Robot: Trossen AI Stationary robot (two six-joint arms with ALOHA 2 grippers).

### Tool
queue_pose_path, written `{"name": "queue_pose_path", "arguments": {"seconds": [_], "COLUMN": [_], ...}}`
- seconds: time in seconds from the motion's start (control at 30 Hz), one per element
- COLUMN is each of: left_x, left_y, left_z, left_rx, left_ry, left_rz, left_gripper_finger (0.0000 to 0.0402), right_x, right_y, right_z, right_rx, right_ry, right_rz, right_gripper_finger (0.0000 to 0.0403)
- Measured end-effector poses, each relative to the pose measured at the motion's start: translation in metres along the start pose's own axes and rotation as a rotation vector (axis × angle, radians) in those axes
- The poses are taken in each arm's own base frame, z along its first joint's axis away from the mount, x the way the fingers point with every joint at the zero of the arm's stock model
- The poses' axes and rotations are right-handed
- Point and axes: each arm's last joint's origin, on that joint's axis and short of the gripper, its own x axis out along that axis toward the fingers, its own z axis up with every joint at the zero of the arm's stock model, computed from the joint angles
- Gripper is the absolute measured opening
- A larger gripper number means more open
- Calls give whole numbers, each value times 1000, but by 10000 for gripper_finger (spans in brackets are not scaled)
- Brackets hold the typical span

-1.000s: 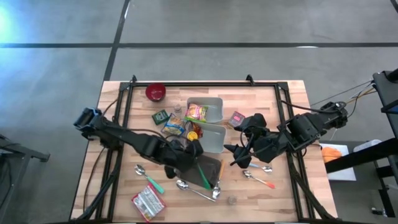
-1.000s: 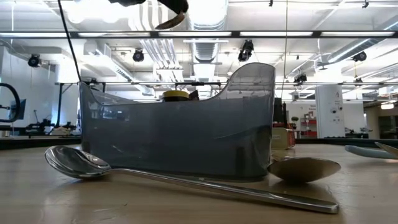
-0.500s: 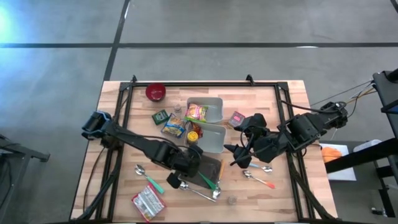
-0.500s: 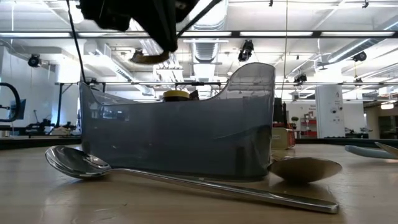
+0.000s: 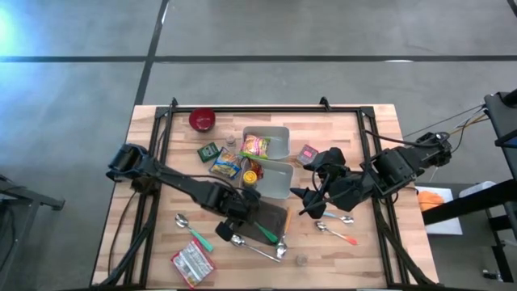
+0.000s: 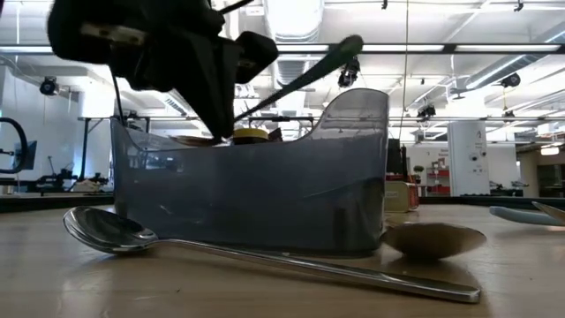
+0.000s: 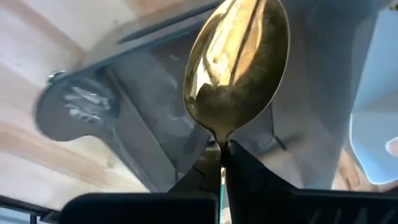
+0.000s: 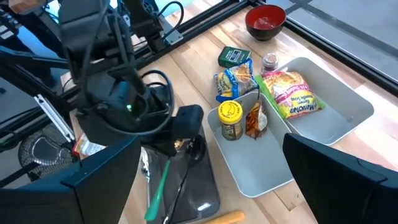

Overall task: Pick & Place Food Item
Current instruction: Put the green spoon into the black bin

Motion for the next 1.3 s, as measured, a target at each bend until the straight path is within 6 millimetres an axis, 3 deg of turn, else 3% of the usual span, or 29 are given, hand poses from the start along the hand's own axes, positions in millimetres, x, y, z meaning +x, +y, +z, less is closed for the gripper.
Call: {"name": "queue_pose_path", "arguments": {"seconds": [0.4,0.97,1.3], "left_x": [6,41,42], "left_y": [-9,-9,-10], "left_z": [13,19,20], "left_rx": [22,18,22], "left_ry": [-88,-178,-181], "left_rz": [16,49,47], "left_gripper_finger": [1,1,1], "right_x": [0,0,0], "right_y": [0,0,0], "right_z": [0,0,0], "right_rx": [2,3,4], "right_ry": [-2,-3,-3], "right_rz": [2,4,4], "right_gripper_finger": [389,389,389]}}
